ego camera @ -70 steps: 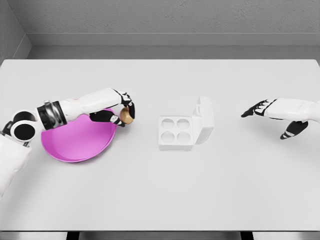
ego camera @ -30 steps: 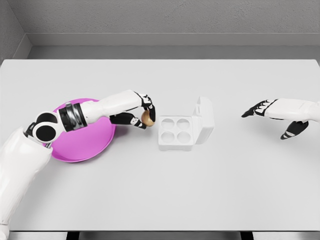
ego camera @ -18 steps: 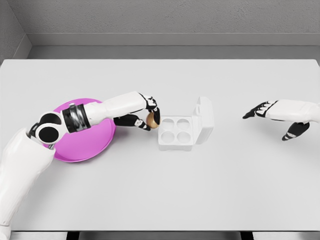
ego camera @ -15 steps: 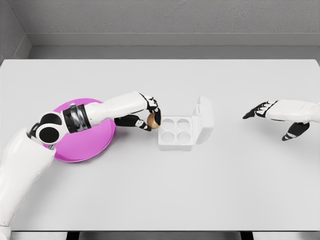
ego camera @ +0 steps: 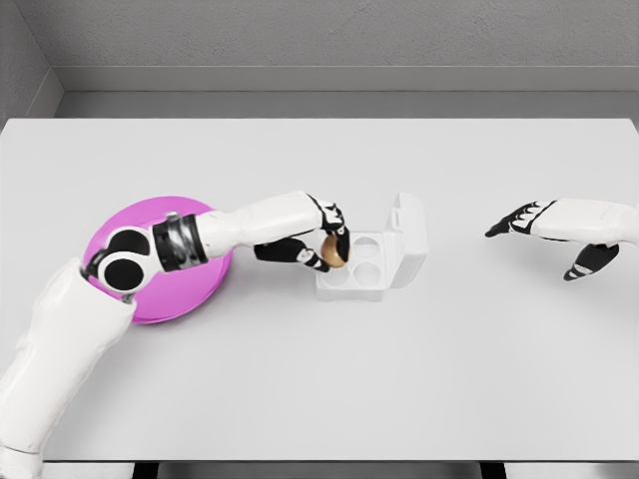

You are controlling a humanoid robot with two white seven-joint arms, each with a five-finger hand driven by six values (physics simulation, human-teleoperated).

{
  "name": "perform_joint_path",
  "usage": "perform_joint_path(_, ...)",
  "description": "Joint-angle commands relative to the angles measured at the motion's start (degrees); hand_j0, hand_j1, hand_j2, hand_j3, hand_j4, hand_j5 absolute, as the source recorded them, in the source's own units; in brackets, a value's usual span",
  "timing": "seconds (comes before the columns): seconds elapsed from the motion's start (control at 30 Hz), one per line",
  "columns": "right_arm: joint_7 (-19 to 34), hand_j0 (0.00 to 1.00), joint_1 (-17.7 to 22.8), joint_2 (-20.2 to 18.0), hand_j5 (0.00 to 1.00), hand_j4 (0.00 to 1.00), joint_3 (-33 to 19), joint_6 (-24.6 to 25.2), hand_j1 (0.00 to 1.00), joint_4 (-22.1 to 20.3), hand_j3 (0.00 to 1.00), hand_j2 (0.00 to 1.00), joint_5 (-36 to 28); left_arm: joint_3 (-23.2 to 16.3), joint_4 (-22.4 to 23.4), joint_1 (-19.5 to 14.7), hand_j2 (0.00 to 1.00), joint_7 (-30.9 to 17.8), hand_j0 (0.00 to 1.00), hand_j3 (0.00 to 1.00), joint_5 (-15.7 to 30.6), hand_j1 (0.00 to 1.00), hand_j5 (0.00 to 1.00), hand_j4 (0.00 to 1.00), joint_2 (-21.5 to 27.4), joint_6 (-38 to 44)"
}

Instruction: Pack egg into the box and close the box lid

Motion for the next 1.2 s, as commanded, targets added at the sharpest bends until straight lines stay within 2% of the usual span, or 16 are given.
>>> perform_joint_path(0.0,-0.02,1.00,0.00,-0.07,1.00,1.00,-0.05,0.14,1.00,-0.01,1.00,1.00,-0.29,-0.10,0.03,0.00,0.37,0.05,0.37,0.37,0.38,0.37,0.37,0.37,-0.52,0.16)
perform_joint_path(0.3,-0.02,1.00,0.00,-0.07,1.00,1.00,0.04,0.14,1.00,-0.01,1.00,1.00,-0.37,-0.10,0.64,0.09,0.37,0.05,0.37,0.37,0.64,0.37,0.37,0.37,-0.52,0.16)
perform_joint_path(0.53,-0.02,1.00,0.00,-0.16,1.00,1.00,-0.05,0.14,1.00,-0.01,1.00,1.00,-0.29,-0.10,0.73,0.44,0.37,0.05,0.37,0.37,0.03,0.37,0.37,0.37,-2.36,0.16)
perform_joint_path(1.17,-0.02,1.00,0.00,-0.34,1.00,1.00,-0.05,0.14,1.00,-0.01,1.00,1.00,-0.29,0.08,0.82,1.76,0.38,0.05,0.38,0.38,0.11,0.38,0.38,0.38,-1.49,0.16)
